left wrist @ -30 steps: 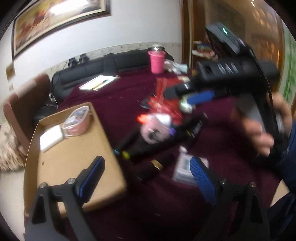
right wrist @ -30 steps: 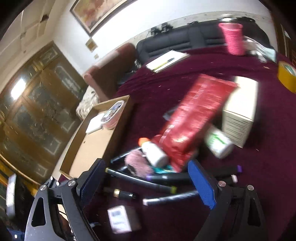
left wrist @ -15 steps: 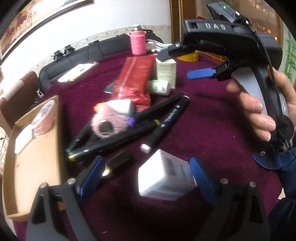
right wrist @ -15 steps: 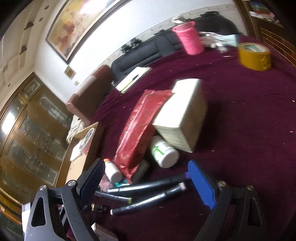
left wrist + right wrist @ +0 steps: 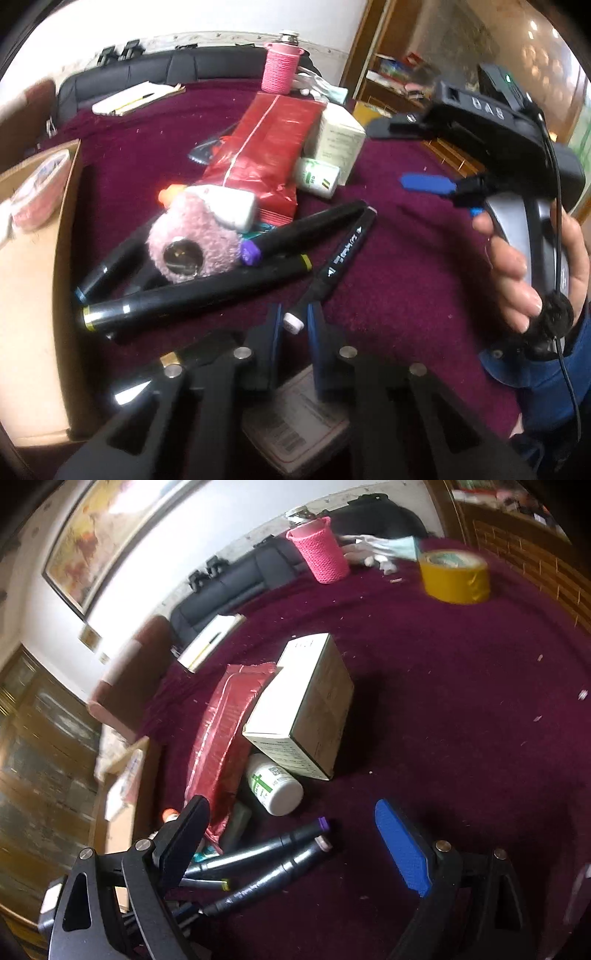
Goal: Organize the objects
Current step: 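Move both tools back over the cluttered table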
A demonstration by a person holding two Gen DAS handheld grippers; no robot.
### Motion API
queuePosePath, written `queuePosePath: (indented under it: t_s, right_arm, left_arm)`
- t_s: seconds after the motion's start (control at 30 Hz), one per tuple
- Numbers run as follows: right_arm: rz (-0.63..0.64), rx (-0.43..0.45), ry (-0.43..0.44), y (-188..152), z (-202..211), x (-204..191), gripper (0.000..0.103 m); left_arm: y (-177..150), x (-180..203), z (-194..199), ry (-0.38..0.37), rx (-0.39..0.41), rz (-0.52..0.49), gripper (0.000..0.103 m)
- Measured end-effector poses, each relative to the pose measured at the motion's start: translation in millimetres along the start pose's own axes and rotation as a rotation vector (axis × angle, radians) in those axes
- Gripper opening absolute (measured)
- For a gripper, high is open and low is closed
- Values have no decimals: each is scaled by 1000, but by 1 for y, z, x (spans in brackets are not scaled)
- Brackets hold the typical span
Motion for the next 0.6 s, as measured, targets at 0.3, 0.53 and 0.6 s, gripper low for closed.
queuePosePath:
  t_s: [0.3,0.53,0.6]
  right_arm:
    - [66,7,-195,36,-42,-16,94]
    - [-14,-25,-136,35,-54,-4,59]
    - [-5,-2,-150,33,-41,4,56]
  left_arm:
    - [4,-1,9,-69,49,38,0]
    - [10,3,17,-61,96,8,26]
    - [12,1,25,-44,125,8,45]
Point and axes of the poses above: each gripper's, at about its wrist camera, not at the fingertips, and z roughly against the way its jaws point, x to its right, y to its top, the point moved 10 cm from there along -z, roughly the way its jaws point, and after that the axes turned 12 degrees about -z, right-handed, at the moved point
